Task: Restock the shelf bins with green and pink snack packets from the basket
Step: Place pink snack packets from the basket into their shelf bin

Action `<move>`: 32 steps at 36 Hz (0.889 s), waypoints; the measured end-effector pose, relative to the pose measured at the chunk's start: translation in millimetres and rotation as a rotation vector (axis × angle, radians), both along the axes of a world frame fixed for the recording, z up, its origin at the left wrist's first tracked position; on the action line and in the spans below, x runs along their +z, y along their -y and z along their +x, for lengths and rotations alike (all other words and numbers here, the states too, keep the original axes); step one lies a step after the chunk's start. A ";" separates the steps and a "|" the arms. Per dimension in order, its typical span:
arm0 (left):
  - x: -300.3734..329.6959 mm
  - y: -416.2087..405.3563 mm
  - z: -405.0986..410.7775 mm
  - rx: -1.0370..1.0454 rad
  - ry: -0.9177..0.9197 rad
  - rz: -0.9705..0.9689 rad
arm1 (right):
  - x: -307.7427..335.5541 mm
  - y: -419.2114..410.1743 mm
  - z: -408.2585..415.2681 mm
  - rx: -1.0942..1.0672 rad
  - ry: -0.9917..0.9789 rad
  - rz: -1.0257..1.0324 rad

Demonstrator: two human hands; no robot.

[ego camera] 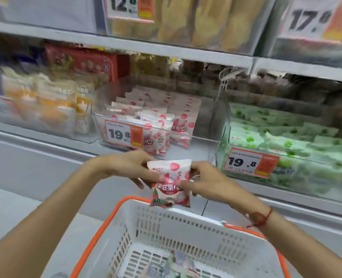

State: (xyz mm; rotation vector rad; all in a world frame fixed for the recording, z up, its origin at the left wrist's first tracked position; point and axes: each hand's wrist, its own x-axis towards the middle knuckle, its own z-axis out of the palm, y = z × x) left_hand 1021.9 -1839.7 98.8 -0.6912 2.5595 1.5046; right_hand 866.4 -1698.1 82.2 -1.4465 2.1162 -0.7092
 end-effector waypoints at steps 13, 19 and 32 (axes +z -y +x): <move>22.3 48.3 -50.2 0.291 -0.283 -0.930 | 105.4 45.5 -23.6 -0.319 -0.578 -0.201; 13.7 50.5 -56.3 0.310 -0.209 -0.993 | 90.5 79.6 -38.9 -0.306 -0.513 0.025; 8.0 49.9 -58.5 0.357 -0.195 -0.998 | 57.3 110.2 -62.7 -0.455 -0.246 0.003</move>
